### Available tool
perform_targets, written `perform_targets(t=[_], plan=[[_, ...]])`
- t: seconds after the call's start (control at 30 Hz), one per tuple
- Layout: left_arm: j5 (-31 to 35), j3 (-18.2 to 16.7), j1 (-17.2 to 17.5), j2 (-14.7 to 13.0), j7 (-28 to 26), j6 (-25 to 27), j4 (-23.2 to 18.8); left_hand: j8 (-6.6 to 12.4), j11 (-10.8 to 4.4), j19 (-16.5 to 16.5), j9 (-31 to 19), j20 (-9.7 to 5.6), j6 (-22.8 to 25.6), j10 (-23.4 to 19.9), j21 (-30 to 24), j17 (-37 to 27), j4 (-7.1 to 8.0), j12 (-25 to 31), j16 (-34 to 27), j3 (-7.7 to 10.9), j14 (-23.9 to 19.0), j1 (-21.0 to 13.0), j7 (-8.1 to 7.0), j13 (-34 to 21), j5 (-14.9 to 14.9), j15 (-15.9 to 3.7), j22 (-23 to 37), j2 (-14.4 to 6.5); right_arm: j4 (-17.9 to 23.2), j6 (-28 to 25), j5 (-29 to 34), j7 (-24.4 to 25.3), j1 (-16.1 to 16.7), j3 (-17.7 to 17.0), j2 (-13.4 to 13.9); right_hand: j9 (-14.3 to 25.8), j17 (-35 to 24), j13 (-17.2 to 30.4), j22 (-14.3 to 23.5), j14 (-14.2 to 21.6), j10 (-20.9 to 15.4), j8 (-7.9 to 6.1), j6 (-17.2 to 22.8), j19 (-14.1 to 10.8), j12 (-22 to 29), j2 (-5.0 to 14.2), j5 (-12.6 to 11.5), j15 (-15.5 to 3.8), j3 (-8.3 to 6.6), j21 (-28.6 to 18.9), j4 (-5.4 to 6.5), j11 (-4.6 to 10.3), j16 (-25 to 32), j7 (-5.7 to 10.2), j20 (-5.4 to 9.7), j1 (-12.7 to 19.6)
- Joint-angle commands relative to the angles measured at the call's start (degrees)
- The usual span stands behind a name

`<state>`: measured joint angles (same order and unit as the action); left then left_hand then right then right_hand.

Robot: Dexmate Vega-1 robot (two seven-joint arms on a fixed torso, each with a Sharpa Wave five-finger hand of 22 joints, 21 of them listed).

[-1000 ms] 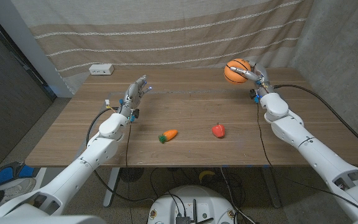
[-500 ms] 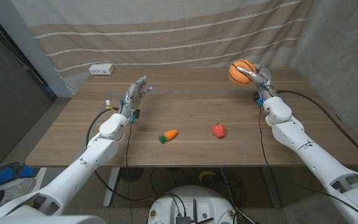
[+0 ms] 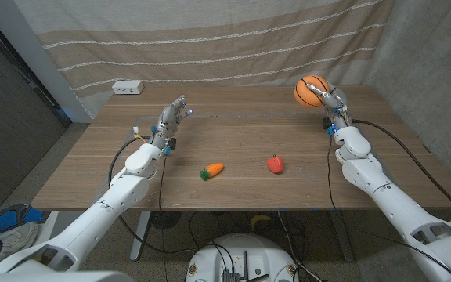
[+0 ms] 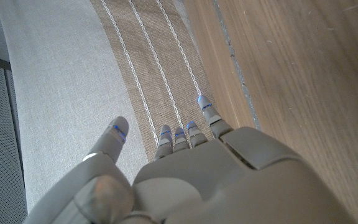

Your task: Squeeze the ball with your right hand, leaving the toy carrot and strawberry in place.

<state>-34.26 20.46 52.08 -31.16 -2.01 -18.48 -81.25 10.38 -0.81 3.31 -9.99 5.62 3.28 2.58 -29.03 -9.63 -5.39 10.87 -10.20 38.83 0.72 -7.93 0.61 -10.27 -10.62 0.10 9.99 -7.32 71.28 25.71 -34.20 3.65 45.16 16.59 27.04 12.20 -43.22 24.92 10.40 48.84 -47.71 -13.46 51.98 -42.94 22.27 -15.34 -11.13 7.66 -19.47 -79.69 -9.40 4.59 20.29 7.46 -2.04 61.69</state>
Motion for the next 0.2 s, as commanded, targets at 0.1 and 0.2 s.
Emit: perform_targets(t=[0.1, 0.2], plan=[[0.4, 0.1, 0.7, -0.3, -1.0, 0.8, -1.6, 0.14, 0.21, 0.2, -0.2, 0.04, 0.5, 0.0, 0.3, 0.0, -0.27, 0.4, -0.1, -0.01, -0.2, 0.6, -0.11, -0.2, 0.0, 0.01, 0.2, -1.8, -2.9, 4.8, -5.0, -3.1, 0.5, -1.9, -2.1, 0.2, -0.2, 1.9, -0.1, 13.8, -1.6, 0.11, 6.6, 6.7, -0.2, 22.27, 0.3, -20.48, -1.30, -0.3, 0.65, -2.07, 0.1, -7.50, 14.13, 21.5], [0.4, 0.3, 0.6, 0.0, -1.2, 1.0, -1.7, 0.17, 0.22, 0.2, -0.2, 0.02, 0.6, 0.0, 0.3, 0.0, -0.28, 0.4, -0.1, -0.01, -0.2, 0.6, -0.06, -0.2, 0.0, 0.03, 0.2, -1.8, -3.4, 6.0, -5.3, -3.3, 0.8, -2.3, -2.4, 0.3, -0.2, 2.0, -0.1, 13.6, -1.5, 0.11, 6.7, 6.7, -0.4, 22.23, 0.4, -20.45, -1.39, -0.4, 0.61, -2.26, 0.0, -7.38, 14.14, 21.4]])
